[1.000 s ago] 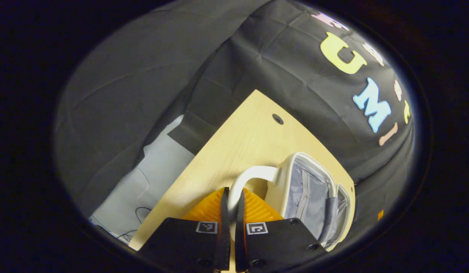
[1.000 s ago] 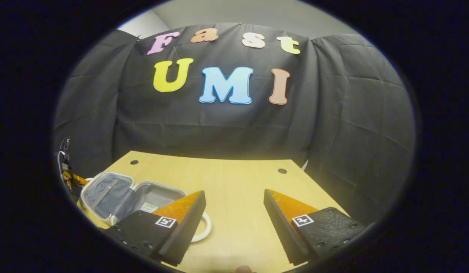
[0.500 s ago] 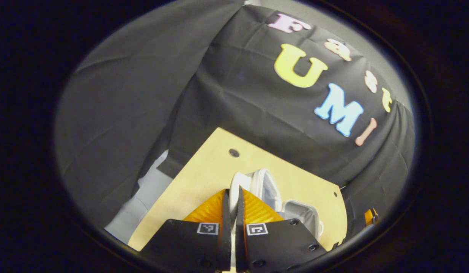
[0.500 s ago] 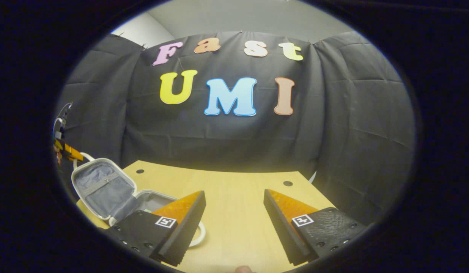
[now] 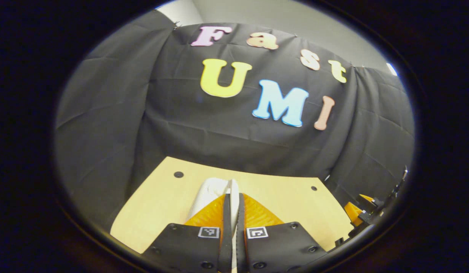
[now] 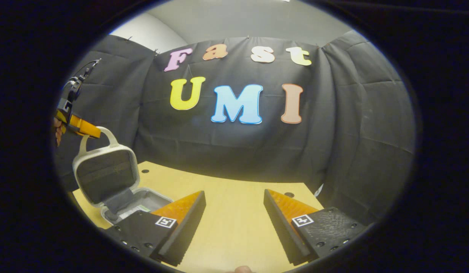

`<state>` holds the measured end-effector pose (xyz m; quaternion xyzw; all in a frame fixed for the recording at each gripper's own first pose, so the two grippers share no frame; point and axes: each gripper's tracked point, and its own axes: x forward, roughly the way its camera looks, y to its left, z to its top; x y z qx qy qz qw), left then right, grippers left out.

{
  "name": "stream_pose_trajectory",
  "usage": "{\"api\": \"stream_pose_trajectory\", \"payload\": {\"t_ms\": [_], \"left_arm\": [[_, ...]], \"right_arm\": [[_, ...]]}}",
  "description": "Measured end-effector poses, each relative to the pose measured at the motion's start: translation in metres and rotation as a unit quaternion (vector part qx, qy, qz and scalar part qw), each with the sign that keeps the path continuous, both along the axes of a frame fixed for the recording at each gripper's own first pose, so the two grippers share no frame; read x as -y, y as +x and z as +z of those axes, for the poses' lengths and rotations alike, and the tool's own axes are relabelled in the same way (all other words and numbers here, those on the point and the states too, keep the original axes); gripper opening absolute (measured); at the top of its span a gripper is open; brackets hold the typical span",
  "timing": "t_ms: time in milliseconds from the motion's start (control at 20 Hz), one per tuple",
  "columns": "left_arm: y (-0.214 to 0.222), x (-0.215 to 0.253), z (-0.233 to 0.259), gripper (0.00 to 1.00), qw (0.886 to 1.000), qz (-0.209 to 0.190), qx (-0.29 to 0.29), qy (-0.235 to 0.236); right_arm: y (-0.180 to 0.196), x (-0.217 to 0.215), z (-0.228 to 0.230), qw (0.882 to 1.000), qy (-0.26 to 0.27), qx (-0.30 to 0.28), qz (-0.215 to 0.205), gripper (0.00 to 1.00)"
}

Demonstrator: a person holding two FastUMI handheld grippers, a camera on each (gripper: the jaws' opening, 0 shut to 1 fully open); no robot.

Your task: First open the suitcase, pack the skin care products into it, and then close the suitcase.

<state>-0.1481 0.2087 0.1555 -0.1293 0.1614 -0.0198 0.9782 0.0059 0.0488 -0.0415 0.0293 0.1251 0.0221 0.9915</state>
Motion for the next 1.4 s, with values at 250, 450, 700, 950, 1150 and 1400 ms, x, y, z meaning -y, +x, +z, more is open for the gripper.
{"api": "stream_pose_trajectory", "payload": {"t_ms": [250, 450, 700, 950, 1150, 1400], "left_arm": [[0.01, 0.129, -0.055, 0.12, 0.999, -0.03, -0.014, -0.01], [0.017, 0.202, -0.126, 0.15, 0.997, -0.067, -0.035, 0.025], [0.025, 0.247, -0.206, 0.16, 0.988, -0.103, -0.101, 0.051], [0.028, 0.267, -0.23, 0.24, 0.986, -0.119, -0.11, 0.033], [0.027, 0.251, -0.2, 0.43, 0.993, -0.095, -0.065, 0.029], [0.008, 0.221, -0.105, 0.86, 0.994, -0.03, 0.061, 0.084]], "right_arm": [[-0.009, 0.029, -0.013, 1.0, 0.004, -0.007, 0.019, 0.95], [-0.018, 0.046, -0.019, 1.0, 0.016, -0.024, 0.0, 0.94], [-0.027, 0.056, -0.02, 0.999, 0.0, -0.037, -0.034, 0.94], [-0.039, 0.069, -0.021, 0.996, -0.009, -0.05, -0.072, 0.94], [-0.05, 0.077, -0.019, 0.993, -0.006, -0.061, -0.098, 0.94], [-0.053, 0.083, 0.005, 0.994, -0.012, -0.017, -0.108, 0.94]]}}
